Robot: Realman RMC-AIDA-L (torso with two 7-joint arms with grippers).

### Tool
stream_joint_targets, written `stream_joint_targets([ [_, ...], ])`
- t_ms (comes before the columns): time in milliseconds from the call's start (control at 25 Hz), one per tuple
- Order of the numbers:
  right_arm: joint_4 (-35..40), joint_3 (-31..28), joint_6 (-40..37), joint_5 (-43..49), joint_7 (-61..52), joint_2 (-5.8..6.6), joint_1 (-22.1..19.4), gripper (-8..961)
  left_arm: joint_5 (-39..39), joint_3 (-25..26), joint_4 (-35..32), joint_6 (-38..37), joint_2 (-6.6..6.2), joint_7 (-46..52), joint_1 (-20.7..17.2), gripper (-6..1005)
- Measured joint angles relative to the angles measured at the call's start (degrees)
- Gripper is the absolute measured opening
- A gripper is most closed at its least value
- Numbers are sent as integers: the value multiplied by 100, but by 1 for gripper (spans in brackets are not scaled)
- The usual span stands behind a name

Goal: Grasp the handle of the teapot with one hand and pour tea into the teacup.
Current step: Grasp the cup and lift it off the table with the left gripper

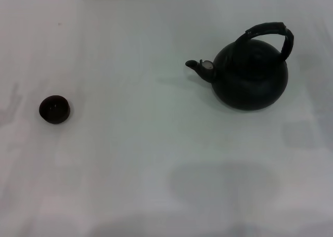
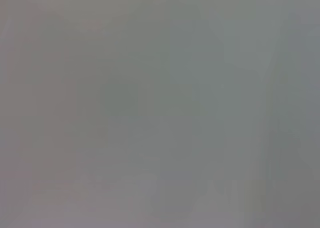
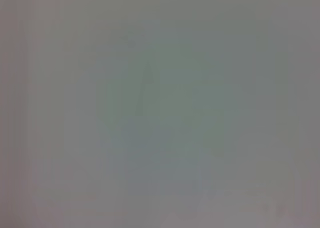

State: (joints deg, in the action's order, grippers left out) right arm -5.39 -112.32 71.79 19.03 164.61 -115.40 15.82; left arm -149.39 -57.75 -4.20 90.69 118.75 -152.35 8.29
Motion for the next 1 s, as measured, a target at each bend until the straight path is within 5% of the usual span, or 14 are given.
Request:
stream_joint_targets([
  [1000, 21, 0, 24, 17, -9, 0, -9, 840, 157, -9, -57, -3, 25, 195, -62, 801],
])
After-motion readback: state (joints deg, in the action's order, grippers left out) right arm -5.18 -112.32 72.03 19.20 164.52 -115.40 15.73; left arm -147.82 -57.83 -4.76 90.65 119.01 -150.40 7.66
